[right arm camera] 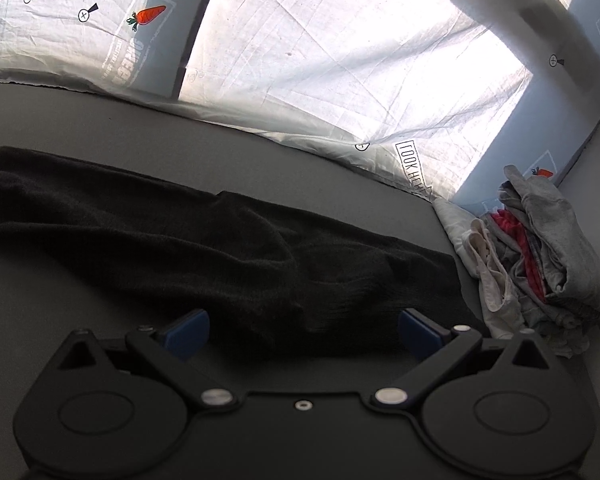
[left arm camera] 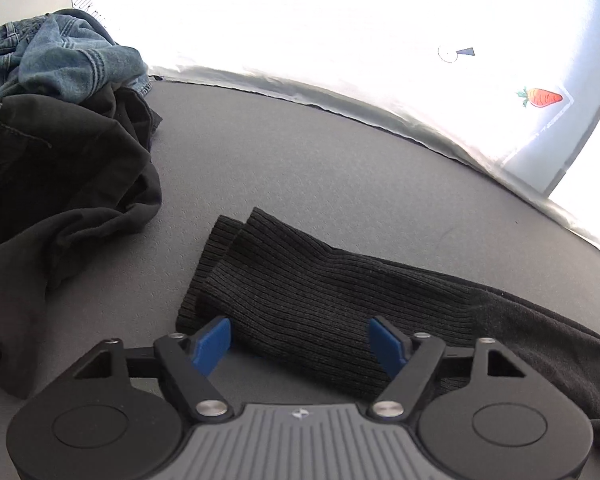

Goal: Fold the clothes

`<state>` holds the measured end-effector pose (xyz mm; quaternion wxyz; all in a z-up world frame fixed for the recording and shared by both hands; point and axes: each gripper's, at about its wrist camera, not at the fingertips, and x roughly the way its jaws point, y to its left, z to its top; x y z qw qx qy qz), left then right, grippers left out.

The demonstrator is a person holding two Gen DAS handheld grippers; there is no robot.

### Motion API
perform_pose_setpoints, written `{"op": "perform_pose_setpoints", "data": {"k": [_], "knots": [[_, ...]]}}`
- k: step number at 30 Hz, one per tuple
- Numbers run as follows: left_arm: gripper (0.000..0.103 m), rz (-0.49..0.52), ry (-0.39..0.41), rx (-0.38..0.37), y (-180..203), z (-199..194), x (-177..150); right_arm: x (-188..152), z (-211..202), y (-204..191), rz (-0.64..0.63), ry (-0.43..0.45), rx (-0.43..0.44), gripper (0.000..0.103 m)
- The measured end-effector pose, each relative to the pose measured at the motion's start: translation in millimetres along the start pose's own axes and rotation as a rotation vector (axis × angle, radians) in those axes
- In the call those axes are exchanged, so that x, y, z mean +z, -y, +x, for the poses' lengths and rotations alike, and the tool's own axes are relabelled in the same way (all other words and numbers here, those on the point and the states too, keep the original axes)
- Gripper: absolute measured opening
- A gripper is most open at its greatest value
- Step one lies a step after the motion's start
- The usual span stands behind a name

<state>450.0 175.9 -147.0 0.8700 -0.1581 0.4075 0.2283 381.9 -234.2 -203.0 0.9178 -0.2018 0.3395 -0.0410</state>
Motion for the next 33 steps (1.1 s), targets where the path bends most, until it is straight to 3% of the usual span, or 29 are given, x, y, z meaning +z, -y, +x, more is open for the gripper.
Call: {"op": "perform_pose_setpoints", "data": {"k": [1, 3, 6, 12, 14, 15, 17, 18, 24, 27, 30, 32, 33], "knots": [[0.039, -0.001, 0.012, 0.017, -7.6, 2.7, 3.6, 1.8, 0.8, -1.9, -0.004, -0.002, 0.002, 0.102], [0.029, -0.007, 0.028, 0.020, -20.8, 10.1, 9.1, 4.4, 2.0, -4.6, -0.002, -0.005, 0.011, 0.102], [0.029, 0.009, 0.058, 0.000, -29.3, 21.9, 17.2, 7.1, 3.2, -10.1, -0.010, -0.009, 0.021, 0.102], [0.046, 0.105, 0.050, -0.028, -23.0, 45.4, 29.8, 7.7, 2.4, -16.4, -0.031, -0.025, 0.026, 0.102], [0.046, 0.111, 0.047, -0.041, -21.8, 54.3, 32.1, 7.3, 2.6, -16.8, -0.032, -0.032, 0.024, 0.102], [0.043, 0.111, 0.045, -0.053, -21.5, 57.4, 33.1, 7.2, 2.8, -17.0, -0.033, -0.036, 0.023, 0.102], [0.008, 0.120, 0.055, -0.087, -21.7, 57.8, 35.0, 6.8, 3.0, -17.5, -0.034, -0.043, 0.022, 0.102], [0.005, 0.111, 0.058, -0.101, -22.5, 56.3, 36.6, 6.7, 3.1, -17.7, -0.035, -0.046, 0.021, 0.102], [0.004, -0.057, 0.161, -0.136, -39.9, 22.0, 52.7, 7.0, 1.6, -20.4, -0.052, -0.038, 0.024, 0.102], [0.004, -0.077, 0.184, -0.089, -44.8, 18.4, 61.2, 7.3, 1.3, -21.6, -0.053, -0.034, 0.029, 0.102], [0.006, -0.090, 0.113, -0.038, -46.6, 37.1, 61.0, 6.5, 1.2, -23.3, -0.055, -0.033, 0.035, 0.102], [0.013, -0.066, 0.033, -0.006, -41.7, 52.0, 57.4, 5.4, 1.5, -23.1, -0.051, -0.034, 0.039, 0.102], [0.017, -0.066, 0.034, 0.014, -40.8, 50.2, 54.4, 5.3, 1.5, -22.2, -0.044, -0.035, 0.040, 0.102]]}}
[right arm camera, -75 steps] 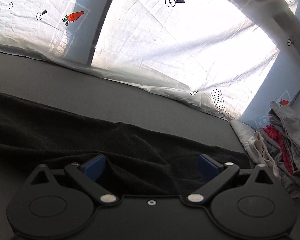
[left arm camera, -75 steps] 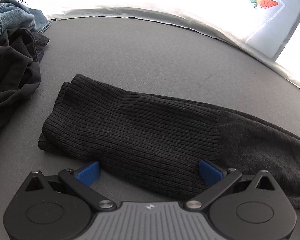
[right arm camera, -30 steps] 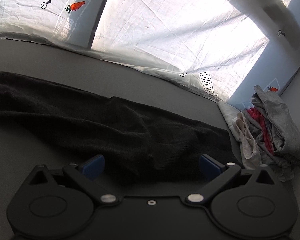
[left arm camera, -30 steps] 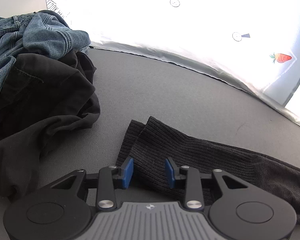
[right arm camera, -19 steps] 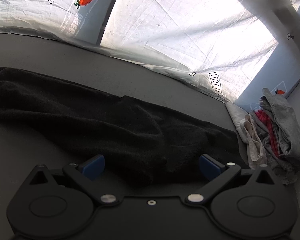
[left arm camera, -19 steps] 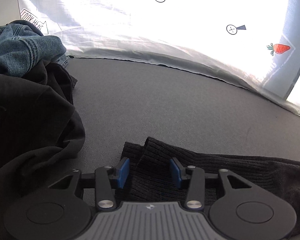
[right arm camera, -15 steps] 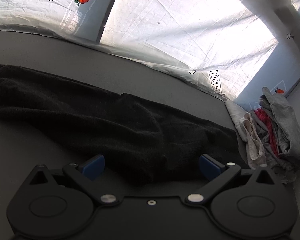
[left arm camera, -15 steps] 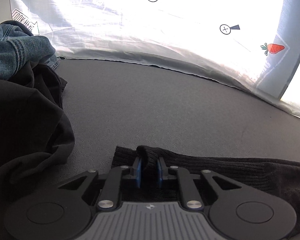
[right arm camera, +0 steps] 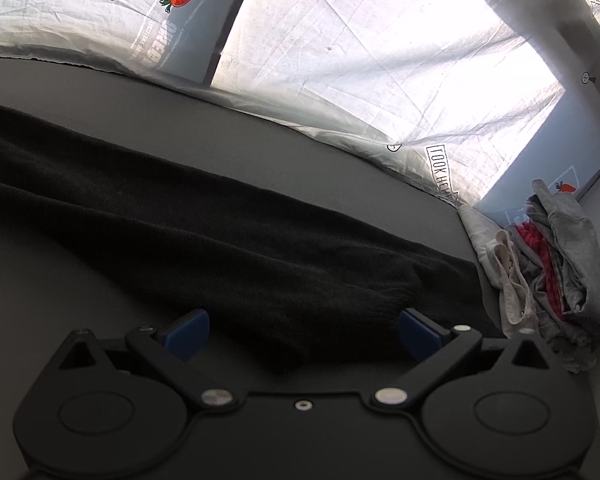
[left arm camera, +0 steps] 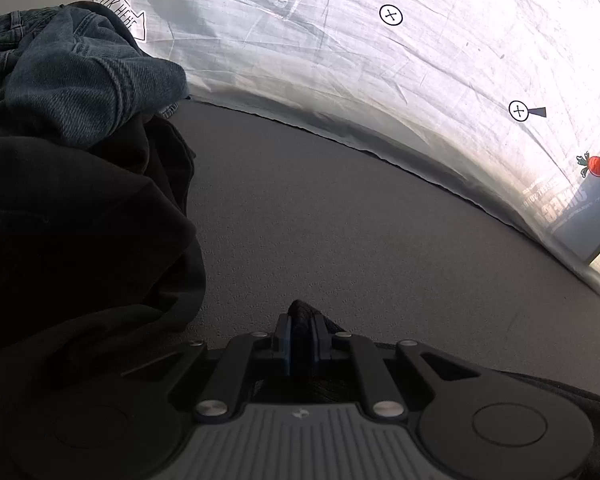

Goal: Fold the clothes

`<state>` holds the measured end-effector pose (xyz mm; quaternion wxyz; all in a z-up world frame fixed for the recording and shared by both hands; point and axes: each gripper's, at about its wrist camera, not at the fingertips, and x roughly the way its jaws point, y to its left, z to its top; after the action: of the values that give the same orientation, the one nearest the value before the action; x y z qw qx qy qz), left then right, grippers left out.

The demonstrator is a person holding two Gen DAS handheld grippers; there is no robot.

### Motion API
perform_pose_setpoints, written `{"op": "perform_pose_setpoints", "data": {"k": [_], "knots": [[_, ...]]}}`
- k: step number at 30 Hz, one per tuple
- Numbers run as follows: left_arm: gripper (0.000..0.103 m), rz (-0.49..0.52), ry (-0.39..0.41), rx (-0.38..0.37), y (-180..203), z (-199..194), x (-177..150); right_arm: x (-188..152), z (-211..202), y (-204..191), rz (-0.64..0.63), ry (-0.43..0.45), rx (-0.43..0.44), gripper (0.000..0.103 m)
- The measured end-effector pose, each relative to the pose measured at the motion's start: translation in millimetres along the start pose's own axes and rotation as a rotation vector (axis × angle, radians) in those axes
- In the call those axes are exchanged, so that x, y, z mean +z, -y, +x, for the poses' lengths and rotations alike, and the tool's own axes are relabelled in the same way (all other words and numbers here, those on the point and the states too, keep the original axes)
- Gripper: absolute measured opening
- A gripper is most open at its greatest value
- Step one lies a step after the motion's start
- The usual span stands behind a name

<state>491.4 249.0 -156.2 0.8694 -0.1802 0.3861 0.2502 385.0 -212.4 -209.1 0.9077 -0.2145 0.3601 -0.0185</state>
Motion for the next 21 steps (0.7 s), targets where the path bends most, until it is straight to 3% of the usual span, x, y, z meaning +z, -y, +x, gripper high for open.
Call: {"op": "perform_pose_setpoints", "data": {"k": [3, 7, 9, 13, 16, 21], "knots": [[0.048, -0.058, 0.027, 0.016, -5.2, -14.6, -8.1, 0.1, -0.6, 5.0, 0.027, 0.004, -0.005, 0.102], [0.073, -0.263, 0.033, 0.025, -27.5, -39.7, -23.9, 0.1, 2.5, 11.8, 0.085, 0.002, -0.009, 0.102], [0.076, -0.316, 0.016, 0.021, -35.0, -43.8, -34.5, -0.4, 7.5, 13.2, 0.103, -0.005, 0.000, 0.102], [0.077, -0.305, -0.041, 0.061, -36.3, -35.0, -48.9, 4.2, 18.7, 18.4, 0.159, 0.000, 0.023, 0.102], [0.079, -0.331, -0.032, 0.050, -37.1, -32.0, -52.9, 11.1, 31.9, 31.3, 0.277, -0.005, 0.087, 0.102], [0.081, -0.326, -0.020, -0.053, -27.9, -25.9, -49.4, 11.1, 58.1, 52.7, 0.477, -0.039, 0.172, 0.102]]}}
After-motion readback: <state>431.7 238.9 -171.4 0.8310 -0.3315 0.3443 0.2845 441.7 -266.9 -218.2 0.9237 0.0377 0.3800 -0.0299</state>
